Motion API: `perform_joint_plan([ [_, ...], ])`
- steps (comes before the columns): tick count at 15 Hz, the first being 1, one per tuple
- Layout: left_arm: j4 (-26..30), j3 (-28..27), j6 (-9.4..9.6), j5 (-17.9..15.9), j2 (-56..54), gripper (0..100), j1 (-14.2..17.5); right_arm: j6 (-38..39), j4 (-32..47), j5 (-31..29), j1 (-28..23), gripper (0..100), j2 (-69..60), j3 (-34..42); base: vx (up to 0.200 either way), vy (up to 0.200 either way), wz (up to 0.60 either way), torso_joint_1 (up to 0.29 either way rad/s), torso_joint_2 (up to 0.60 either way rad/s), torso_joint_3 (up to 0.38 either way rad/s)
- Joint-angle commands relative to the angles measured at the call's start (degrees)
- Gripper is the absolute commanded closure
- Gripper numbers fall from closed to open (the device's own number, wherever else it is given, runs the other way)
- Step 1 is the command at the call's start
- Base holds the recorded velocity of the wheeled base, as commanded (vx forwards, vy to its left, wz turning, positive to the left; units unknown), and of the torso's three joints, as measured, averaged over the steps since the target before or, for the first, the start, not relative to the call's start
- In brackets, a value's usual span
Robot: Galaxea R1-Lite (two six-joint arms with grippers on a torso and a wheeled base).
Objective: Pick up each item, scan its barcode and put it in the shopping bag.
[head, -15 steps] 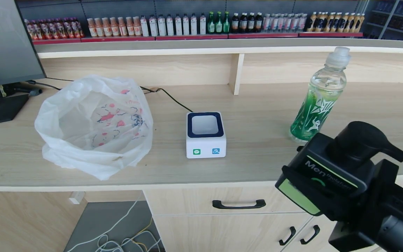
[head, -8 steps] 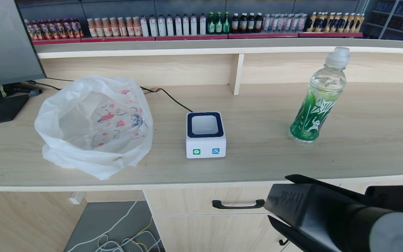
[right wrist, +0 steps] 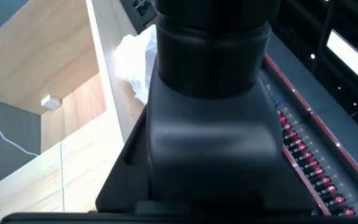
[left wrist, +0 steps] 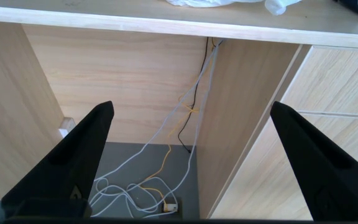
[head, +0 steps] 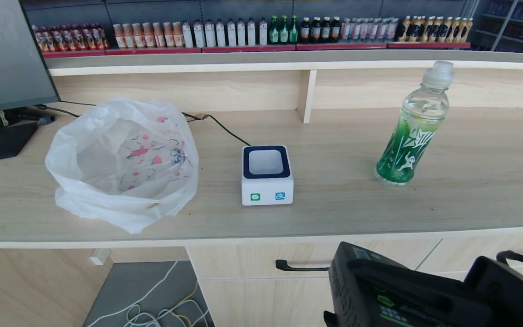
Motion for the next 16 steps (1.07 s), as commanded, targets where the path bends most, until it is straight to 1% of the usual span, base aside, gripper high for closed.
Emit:
perform_joint_plan([
  [1, 0.0, 0.0, -0.02, 0.0, -0.02, 0, 0.05, -5.71, -4.32, -0.19, 0.38, 100, 3.86, -1.77, 0.0, 0.0, 0.0, 0.0, 0.0, 0.0],
  [2, 0.0, 0.0, -0.02, 0.0, -0.02, 0, 0.05, -6.85, -8.98, -0.19, 0.03, 100, 6.24, -1.77, 0.0, 0.0, 0.0, 0.0, 0.0, 0.0],
  [3, 0.0, 0.0, -0.02, 0.0, -0.02, 0, 0.05, -10.01, -15.05, -0.19, -0.15, 100, 9.75, -1.68, 0.0, 0.0, 0.0, 0.0, 0.0, 0.0],
  [4, 0.0, 0.0, -0.02, 0.0, -0.02, 0, 0.05, -12.04, -15.22, -0.1, -0.15, 100, 11.86, -2.12, 0.0, 0.0, 0.0, 0.0, 0.0, 0.0],
  [10, 0.0, 0.0, -0.02, 0.0, -0.02, 0, 0.05, -27.06, -15.22, 0.08, 0.47, 100, 8.96, 0.6, 0.0, 0.0, 0.0, 0.0, 0.0, 0.0],
  [12, 0.0, 0.0, -0.02, 0.0, -0.02, 0, 0.05, -30.05, -15.22, 0.08, 0.47, 100, 8.87, 0.25, 0.0, 0.0, 0.0, 0.0, 0.0, 0.0],
  [16, 0.0, 0.0, -0.02, 0.0, -0.02, 0, 0.05, -40.34, -15.22, -0.01, 1.0, 100, 8.87, -2.56, 0.0, 0.0, 0.0, 0.0, 0.0, 0.0],
])
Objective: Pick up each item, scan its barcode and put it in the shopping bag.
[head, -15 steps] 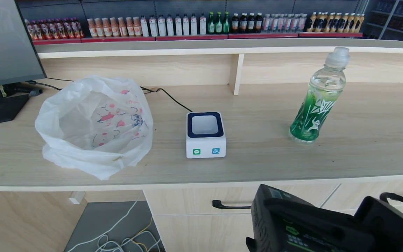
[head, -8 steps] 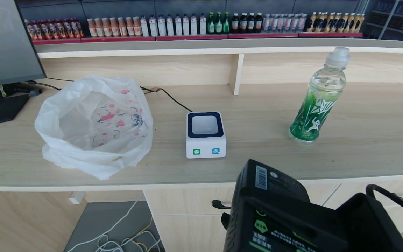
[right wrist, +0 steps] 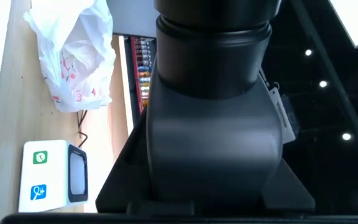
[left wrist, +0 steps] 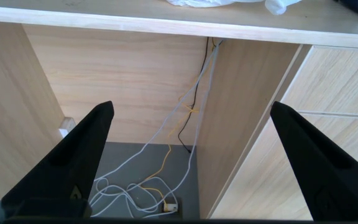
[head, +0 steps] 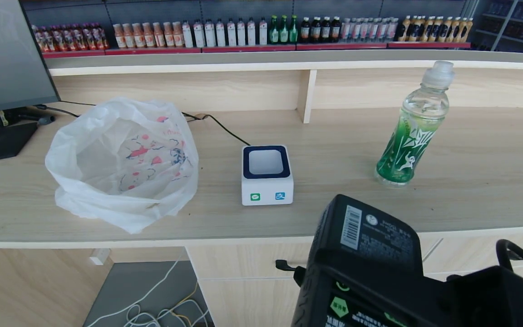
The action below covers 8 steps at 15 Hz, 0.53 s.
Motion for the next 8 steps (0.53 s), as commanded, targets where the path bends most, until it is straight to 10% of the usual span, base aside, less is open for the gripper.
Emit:
perform_joint_plan([
  [1, 0.0, 0.0, -0.02, 0.0, -0.02, 0, 0.0, -3.32, -0.06, 0.01, 1.24, 100, -0.11, -1.51, 0.0, 0.0, 0.0, 0.0, 0.0, 0.0],
  [8, 0.0, 0.0, -0.02, 0.0, -0.02, 0, 0.0, -7.19, -0.06, -0.07, 1.94, 100, 0.15, -1.95, 0.0, 0.0, 0.0, 0.0, 0.0, 0.0],
])
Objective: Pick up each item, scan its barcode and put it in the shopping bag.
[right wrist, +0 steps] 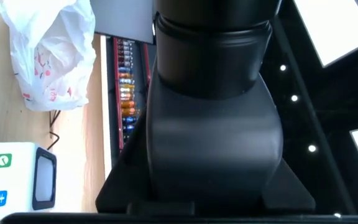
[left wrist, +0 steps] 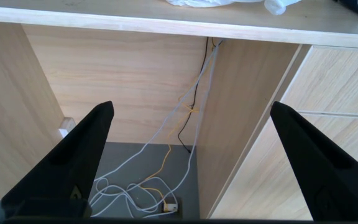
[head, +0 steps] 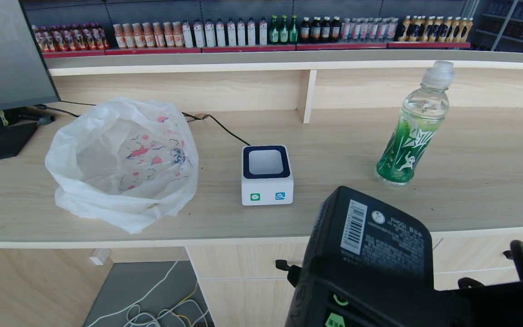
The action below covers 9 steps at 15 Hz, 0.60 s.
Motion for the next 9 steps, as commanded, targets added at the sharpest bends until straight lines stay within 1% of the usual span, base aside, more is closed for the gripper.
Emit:
perform_joint_plan([
  [1, 0.0, 0.0, -0.02, 0.0, -0.02, 0, 0.05, -1.89, -0.08, 0.01, 0.19, 100, -0.14, -1.0, 0.0, 0.0, 0.0, 0.0, 0.0, 0.0],
  [4, 0.0, 0.0, -0.02, 0.0, -0.02, 0, 0.05, -2.42, -0.08, 0.01, 0.19, 100, 0.04, -2.14, 0.0, 0.0, 0.0, 0.0, 0.0, 0.0],
  [9, 0.0, 0.0, -0.02, 0.0, -0.02, 0, -0.04, -2.42, -0.08, 0.01, 0.46, 100, -0.22, -1.62, 0.0, 0.0, 0.0, 0.0, 0.0, 0.0],
])
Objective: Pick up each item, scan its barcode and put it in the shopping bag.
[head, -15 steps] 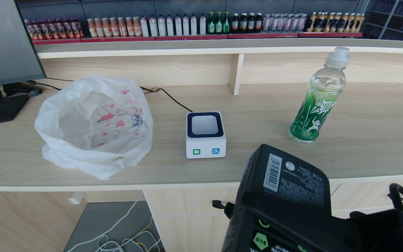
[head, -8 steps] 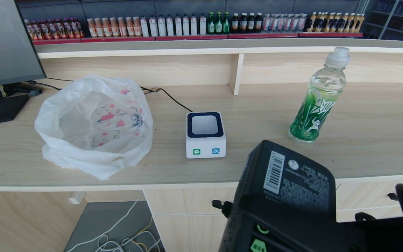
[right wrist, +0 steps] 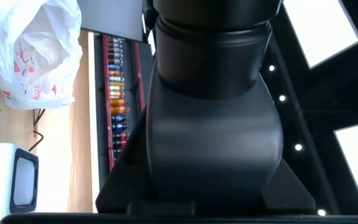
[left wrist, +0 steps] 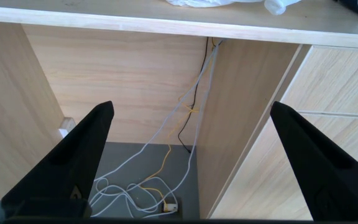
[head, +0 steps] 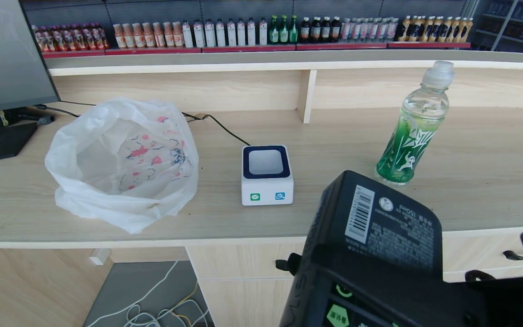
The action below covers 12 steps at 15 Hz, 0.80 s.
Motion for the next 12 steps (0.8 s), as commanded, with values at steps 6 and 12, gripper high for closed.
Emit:
perform_joint_plan([
  [6, 0.0, 0.0, -0.02, 0.0, -0.02, 0, -0.04, -0.04, -0.06, 0.04, 0.59, 100, 0.53, -0.37, 0.0, 0.0, 0.0, 0.0, 0.0, 0.0],
  [12, 0.0, 0.0, -0.02, 0.0, -0.02, 0, 0.05, 0.04, -0.06, 0.04, 1.12, 100, 0.61, -0.11, 0.0, 0.0, 0.0, 0.0, 0.0, 0.0],
])
